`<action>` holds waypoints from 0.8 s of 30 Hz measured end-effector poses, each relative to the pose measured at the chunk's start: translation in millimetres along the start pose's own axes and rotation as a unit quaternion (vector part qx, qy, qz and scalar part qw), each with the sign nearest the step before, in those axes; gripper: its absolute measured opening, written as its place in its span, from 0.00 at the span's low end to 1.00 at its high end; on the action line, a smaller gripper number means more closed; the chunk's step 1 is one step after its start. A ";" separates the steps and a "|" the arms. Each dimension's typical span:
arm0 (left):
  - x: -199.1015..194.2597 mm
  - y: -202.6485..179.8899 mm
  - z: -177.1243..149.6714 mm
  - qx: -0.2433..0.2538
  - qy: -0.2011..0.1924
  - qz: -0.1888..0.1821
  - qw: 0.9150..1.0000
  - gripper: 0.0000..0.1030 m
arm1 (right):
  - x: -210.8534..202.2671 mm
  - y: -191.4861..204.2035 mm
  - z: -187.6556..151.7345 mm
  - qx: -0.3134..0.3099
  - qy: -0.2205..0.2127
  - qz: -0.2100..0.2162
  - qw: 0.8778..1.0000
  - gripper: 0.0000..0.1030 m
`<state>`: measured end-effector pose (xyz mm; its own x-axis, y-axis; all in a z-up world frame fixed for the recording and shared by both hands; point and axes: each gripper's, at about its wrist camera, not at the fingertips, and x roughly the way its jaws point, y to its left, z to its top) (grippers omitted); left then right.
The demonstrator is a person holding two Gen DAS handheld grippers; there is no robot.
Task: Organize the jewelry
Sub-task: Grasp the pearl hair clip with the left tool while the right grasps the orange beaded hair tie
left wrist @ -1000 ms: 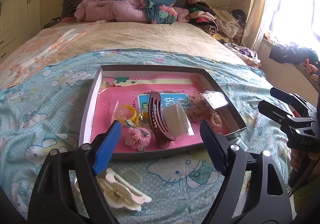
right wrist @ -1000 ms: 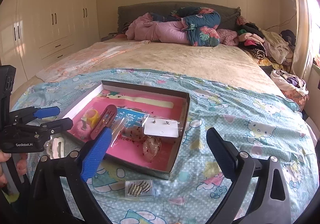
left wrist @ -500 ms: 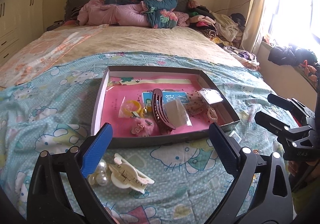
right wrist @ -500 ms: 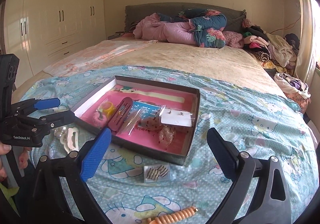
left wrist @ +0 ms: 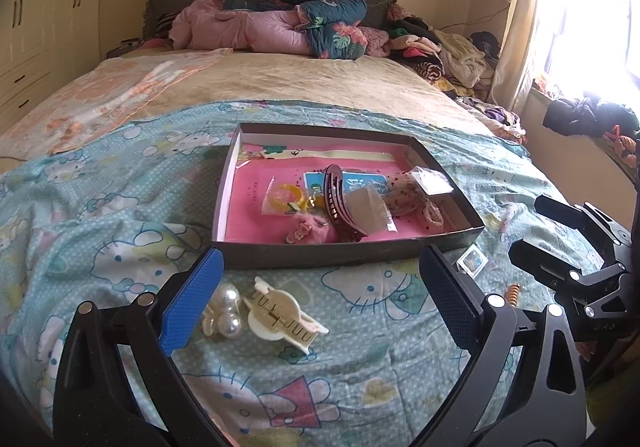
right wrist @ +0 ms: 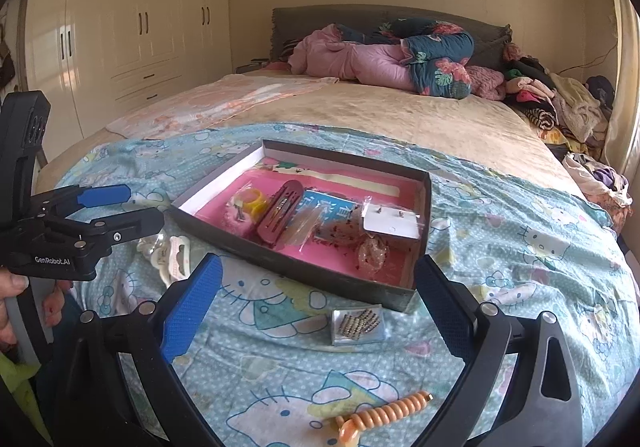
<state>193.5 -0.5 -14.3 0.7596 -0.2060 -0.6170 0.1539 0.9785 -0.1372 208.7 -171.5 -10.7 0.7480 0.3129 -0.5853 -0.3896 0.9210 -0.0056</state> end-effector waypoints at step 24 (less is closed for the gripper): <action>-17.3 27.1 -35.1 -0.010 0.024 0.038 0.999 0.87 | -4.0 28.3 -28.4 -0.024 0.020 0.020 0.999 0.91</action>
<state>162.3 29.2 -34.6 0.7378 -0.1312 -0.6621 0.0837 0.9911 -0.1031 179.4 -153.3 -31.5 0.7094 0.3390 -0.6179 -0.4445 0.8956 -0.0189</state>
